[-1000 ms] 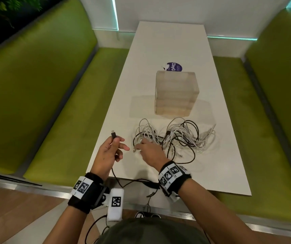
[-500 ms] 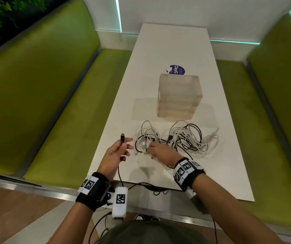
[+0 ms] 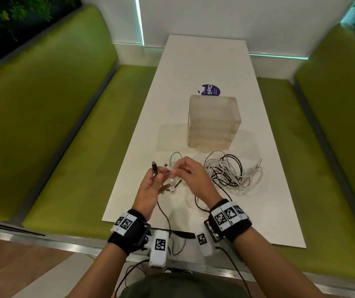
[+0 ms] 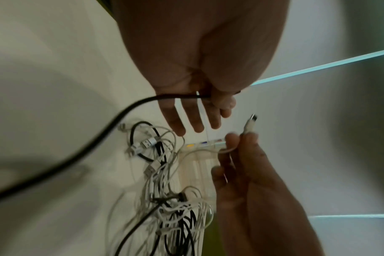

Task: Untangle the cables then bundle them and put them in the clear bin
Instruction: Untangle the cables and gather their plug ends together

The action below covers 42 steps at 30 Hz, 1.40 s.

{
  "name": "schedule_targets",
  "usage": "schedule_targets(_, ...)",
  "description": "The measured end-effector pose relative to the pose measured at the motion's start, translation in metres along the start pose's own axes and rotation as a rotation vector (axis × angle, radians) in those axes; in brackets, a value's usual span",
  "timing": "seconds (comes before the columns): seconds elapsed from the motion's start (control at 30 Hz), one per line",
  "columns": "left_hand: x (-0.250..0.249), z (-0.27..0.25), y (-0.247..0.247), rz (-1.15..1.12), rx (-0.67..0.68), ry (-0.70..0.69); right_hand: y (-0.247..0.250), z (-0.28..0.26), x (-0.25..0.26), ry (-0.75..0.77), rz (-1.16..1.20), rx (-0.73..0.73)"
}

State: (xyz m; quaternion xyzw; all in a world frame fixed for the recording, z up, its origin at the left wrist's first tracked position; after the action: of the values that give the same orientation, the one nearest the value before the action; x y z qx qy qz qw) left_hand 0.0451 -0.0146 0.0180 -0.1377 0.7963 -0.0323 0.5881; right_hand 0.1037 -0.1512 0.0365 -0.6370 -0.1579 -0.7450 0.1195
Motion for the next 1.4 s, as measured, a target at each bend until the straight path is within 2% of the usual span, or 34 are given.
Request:
schedule_targets(0.17, -0.003, 0.001, -0.023, -0.048, 0.085, 0.014, 0.002, 0.004, -0.001, -0.079, 0.177, -0.071)
schedule_targets(0.27, -0.007, 0.000, -0.028, -0.146, 0.106, 0.054, 0.006, 0.004, -0.006, -0.133, 0.146, -0.057)
schedule_targets(0.37, -0.013, -0.001, -0.031, -0.185, 0.095, 0.044, 0.004, 0.002, -0.002, -0.182, 0.019, 0.100)
schedule_targets(0.43, -0.020, -0.001, -0.029, -0.173, 0.072, 0.008, 0.001, 0.001, -0.002, -0.191, -0.081, 0.294)
schedule_targets(0.5, -0.032, 0.000, -0.022, -0.217, 0.029, -0.030, 0.002, 0.001, -0.010, -0.179, -0.320, 0.500)
schedule_targets(0.57, -0.049, -0.002, -0.014, -0.297, 0.030, -0.089, 0.010, -0.001, -0.020, -0.186, -0.490, 0.565)
schedule_targets(0.7, -0.078, -0.009, 0.006, -0.376, -0.018, -0.190, 0.039, -0.005, -0.036, -0.200, -0.546, 0.437)
schedule_targets(0.83, -0.104, -0.015, 0.032, -0.421, -0.090, -0.276, 0.065, 0.003, -0.050, -0.148, -0.679, 0.332)
schedule_targets(0.93, -0.108, -0.014, 0.042, -0.362, -0.121, -0.298, 0.072, 0.010, -0.048, -0.127, -0.669, 0.266)
schedule_targets(1.0, -0.098, -0.010, 0.044, -0.222, -0.172, -0.237, 0.075, 0.014, -0.044, -0.118, -0.598, 0.225)
schedule_targets(1.1, -0.066, -0.002, 0.034, 0.084, -0.196, -0.060, 0.076, 0.015, -0.034, -0.097, -0.505, 0.195)
schedule_targets(1.23, -0.029, 0.001, -0.007, 0.319, -0.028, 0.101, 0.066, 0.011, -0.020, -0.043, -0.438, 0.207)
schedule_targets(1.3, -0.021, 0.003, -0.029, 0.374, 0.046, 0.122, 0.061, 0.011, -0.019, -0.017, -0.404, 0.204)
schedule_targets(1.4, -0.015, 0.011, -0.048, 0.471, 0.059, 0.088, 0.059, 0.008, -0.018, -0.008, -0.376, 0.186)
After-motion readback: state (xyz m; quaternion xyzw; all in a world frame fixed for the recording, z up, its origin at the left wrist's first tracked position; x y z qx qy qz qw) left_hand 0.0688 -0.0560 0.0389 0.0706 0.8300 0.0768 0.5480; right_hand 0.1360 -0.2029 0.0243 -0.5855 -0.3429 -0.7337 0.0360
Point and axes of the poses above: each hand's wrist, its own z-axis towards the middle knuckle, its own y-axis out of the back of the hand, x = y × z, the point moved 3 cm from there along z, towards the middle knuckle, and after that the axes turned 9 degrees about y, right-handed, at the moved point
